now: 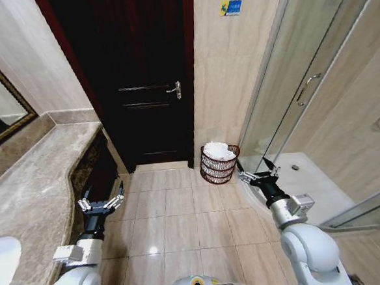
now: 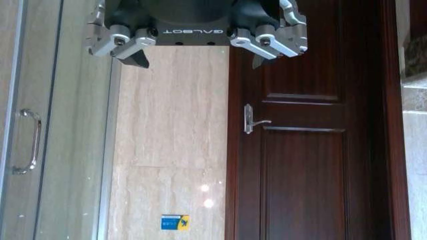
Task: Discard the used towel into the hamper.
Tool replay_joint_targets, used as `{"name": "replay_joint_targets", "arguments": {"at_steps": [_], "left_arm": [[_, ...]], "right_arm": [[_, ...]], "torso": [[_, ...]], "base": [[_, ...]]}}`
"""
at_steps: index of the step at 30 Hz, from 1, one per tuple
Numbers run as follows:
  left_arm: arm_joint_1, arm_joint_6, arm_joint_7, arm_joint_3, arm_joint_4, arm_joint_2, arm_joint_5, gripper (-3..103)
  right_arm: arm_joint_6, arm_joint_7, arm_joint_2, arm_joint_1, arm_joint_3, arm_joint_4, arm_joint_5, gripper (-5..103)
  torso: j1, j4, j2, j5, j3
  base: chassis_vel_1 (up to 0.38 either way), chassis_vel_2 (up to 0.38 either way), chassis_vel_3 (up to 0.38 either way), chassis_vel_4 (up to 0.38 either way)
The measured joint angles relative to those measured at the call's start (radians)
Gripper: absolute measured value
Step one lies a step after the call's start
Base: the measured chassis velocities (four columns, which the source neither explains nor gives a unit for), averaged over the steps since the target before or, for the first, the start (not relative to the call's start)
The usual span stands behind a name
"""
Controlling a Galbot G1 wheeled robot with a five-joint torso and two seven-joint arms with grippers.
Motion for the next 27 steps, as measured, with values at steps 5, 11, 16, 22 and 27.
{"name": "replay_joint_targets", "arguments": {"at_steps": [5, 11, 16, 22, 27], "left_arm": [[0.002, 0.001, -0.016, 0.009, -0.010, -0.002, -0.009, 100], [0.001, 0.002, -0.033, 0.011, -0.013, -0.001, -0.009, 100], [-0.004, 0.006, -0.045, 0.010, -0.015, 0.003, -0.014, 100], [-0.013, 0.009, -0.052, 0.015, -0.007, 0.003, -0.015, 100], [-0.012, 0.005, -0.050, 0.012, 0.000, 0.004, -0.017, 100]], "right_arm": [[-0.001, 0.000, 0.000, 0.000, -0.001, 0.000, 0.003, 100], [-0.003, 0.001, 0.005, 0.002, -0.003, -0.001, 0.009, 100], [-0.007, 0.002, 0.008, 0.007, -0.004, -0.004, 0.010, 100], [-0.005, 0.010, 0.016, 0.006, -0.006, -0.005, 0.009, 100], [0.009, 0.016, 0.019, 0.004, -0.007, -0.010, 0.001, 100]], "torso": [[0.011, 0.0000, 0.024, 0.0000, 0.013], [0.014, 0.0000, 0.031, 0.0000, 0.017], [0.014, 0.0000, 0.030, 0.0000, 0.017], [0.012, 0.0000, 0.027, 0.0000, 0.015], [0.011, 0.0000, 0.024, 0.0000, 0.014]], "base": [[0.000, 0.000, 0.000, 0.000], [0.000, 0.000, 0.000, 0.000], [0.000, 0.000, 0.000, 0.000], [0.000, 0.000, 0.000, 0.000], [0.000, 0.000, 0.000, 0.000]]}}
